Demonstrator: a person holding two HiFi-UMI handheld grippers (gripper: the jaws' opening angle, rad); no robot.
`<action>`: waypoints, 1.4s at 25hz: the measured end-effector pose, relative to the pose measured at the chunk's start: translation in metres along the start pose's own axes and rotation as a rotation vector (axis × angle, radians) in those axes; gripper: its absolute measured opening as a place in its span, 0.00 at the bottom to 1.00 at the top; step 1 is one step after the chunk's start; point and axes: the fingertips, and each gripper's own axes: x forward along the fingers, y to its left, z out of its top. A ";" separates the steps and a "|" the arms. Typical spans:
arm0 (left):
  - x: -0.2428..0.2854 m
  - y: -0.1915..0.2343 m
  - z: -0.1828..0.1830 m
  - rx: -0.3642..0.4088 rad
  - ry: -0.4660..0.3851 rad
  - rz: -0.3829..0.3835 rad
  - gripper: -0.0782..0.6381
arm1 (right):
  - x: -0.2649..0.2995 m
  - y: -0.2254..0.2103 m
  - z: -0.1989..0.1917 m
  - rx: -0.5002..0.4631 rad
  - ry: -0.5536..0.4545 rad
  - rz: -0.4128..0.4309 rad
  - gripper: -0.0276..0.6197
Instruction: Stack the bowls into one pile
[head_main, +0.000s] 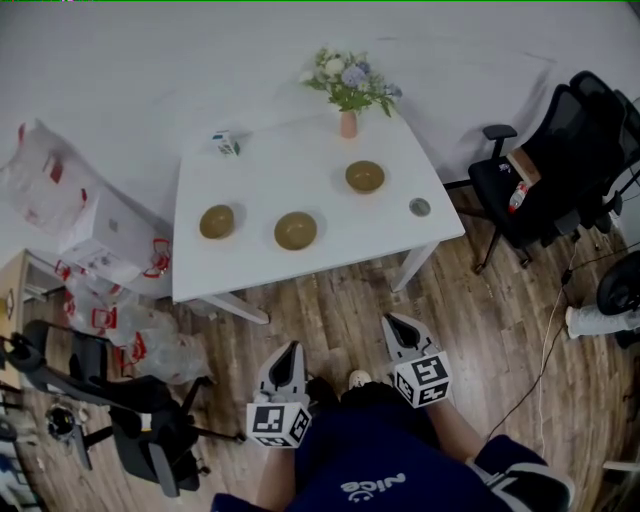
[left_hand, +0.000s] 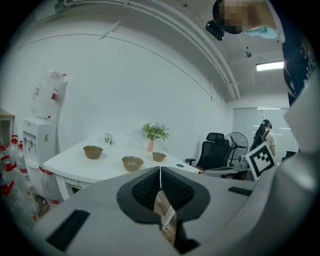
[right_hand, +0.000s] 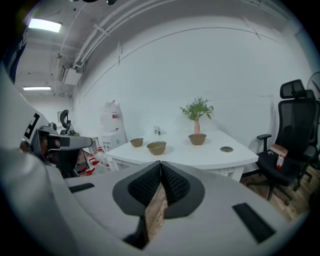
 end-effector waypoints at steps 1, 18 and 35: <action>0.002 0.001 0.000 -0.001 0.001 0.004 0.14 | 0.002 -0.001 -0.002 0.006 0.004 0.001 0.08; 0.127 0.086 0.034 -0.024 0.021 -0.150 0.14 | 0.097 -0.043 0.044 0.093 -0.007 -0.150 0.08; 0.229 0.171 0.084 0.029 0.037 -0.317 0.14 | 0.196 -0.046 0.066 0.185 -0.005 -0.329 0.08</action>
